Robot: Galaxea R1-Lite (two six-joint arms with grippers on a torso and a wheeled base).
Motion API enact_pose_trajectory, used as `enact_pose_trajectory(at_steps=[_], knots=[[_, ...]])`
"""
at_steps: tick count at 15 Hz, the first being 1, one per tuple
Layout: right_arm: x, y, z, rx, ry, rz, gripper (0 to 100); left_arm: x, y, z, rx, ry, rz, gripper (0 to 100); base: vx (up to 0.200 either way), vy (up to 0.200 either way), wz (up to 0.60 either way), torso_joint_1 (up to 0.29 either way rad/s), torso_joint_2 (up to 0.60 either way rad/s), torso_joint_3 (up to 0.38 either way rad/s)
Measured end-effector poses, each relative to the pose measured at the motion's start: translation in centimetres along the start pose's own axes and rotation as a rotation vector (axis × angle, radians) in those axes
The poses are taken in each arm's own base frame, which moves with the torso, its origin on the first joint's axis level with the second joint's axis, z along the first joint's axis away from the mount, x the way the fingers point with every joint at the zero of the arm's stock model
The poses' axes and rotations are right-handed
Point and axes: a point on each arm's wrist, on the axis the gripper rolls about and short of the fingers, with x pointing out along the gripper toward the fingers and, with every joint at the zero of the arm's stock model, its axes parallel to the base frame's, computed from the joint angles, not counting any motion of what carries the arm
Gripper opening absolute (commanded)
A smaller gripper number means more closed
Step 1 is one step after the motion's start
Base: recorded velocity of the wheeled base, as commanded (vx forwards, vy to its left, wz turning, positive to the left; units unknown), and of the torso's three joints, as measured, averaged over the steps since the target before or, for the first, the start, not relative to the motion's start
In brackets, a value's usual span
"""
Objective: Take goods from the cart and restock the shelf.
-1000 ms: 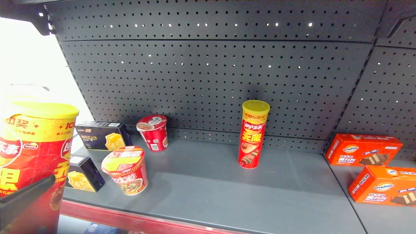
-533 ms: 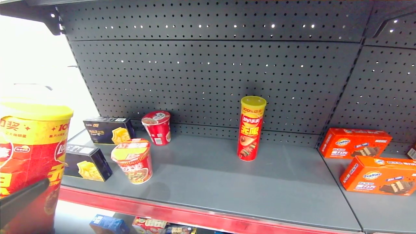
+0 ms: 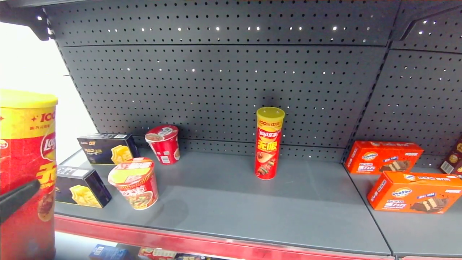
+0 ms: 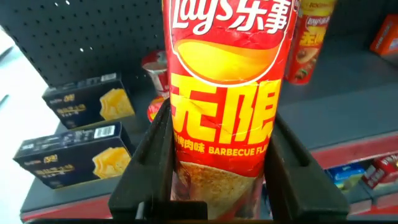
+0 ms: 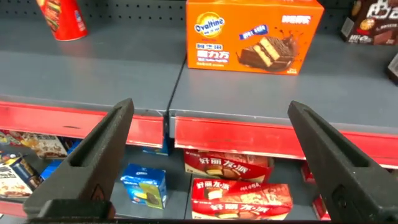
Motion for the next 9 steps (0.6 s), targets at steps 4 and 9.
enact_pose_trajectory(at_steps=[4,9], knots=[[0.0,0.0,0.0,-0.005,0.005,0.016,100,-0.3,0.6,0.9,0.006,-0.007,0.11,0,0.0,0.0,0.0,0.0,0.0,0.0],[-0.4,0.1,3.4,0.003,-0.051,0.096,100,-1.0,1.0,2.6,0.079,-0.013,0.185,0,0.0,0.0,0.0,0.0,0.0,0.0]])
